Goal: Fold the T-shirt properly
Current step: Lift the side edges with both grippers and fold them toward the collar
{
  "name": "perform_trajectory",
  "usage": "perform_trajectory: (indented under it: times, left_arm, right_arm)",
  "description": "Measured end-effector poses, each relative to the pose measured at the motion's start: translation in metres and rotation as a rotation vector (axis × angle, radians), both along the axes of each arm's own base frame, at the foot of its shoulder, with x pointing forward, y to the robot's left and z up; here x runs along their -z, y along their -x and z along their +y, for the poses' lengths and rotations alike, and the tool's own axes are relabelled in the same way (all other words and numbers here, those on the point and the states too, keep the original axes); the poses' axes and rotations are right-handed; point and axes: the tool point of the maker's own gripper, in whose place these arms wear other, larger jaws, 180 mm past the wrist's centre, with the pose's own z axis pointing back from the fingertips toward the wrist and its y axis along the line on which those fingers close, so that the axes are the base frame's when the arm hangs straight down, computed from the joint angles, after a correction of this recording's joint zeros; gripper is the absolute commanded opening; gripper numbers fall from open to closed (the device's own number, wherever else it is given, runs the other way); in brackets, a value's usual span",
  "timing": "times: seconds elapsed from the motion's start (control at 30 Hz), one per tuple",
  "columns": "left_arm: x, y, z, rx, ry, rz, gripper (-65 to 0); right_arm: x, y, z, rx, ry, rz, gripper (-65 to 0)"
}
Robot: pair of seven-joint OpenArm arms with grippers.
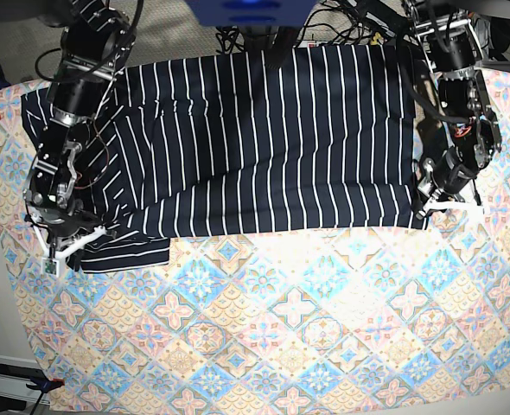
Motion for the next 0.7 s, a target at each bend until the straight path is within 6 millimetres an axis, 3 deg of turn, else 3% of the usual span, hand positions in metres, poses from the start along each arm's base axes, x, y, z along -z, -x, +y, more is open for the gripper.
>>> perform_trajectory:
  times: [0.17, 0.33, 0.53, 0.7]
  left_arm:
    - [-0.004, 0.003, -0.004, 0.012, 0.009, -0.013, -65.0]
    - [-0.003, 0.012, -0.004, 0.018, -0.001, -0.003, -65.0]
    - [-0.025, 0.015, -0.014, 0.064, -0.041, -0.059, -65.0]
    - [-0.014, 0.035, -0.016, 0.074, -0.047, -0.016, -65.0]
  right_arm:
    - [0.0, 0.025, -0.025, 0.067, 0.017, 0.006, -64.9]
    - [0.006, 0.045, -0.034, 0.07, 0.012, 0.02, -64.9]
    - [0.013, 0.067, -0.041, 0.082, 0.035, 0.05, -64.9]
    - [0.006, 0.08, -0.045, 0.08, 0.071, 0.046, -64.9]
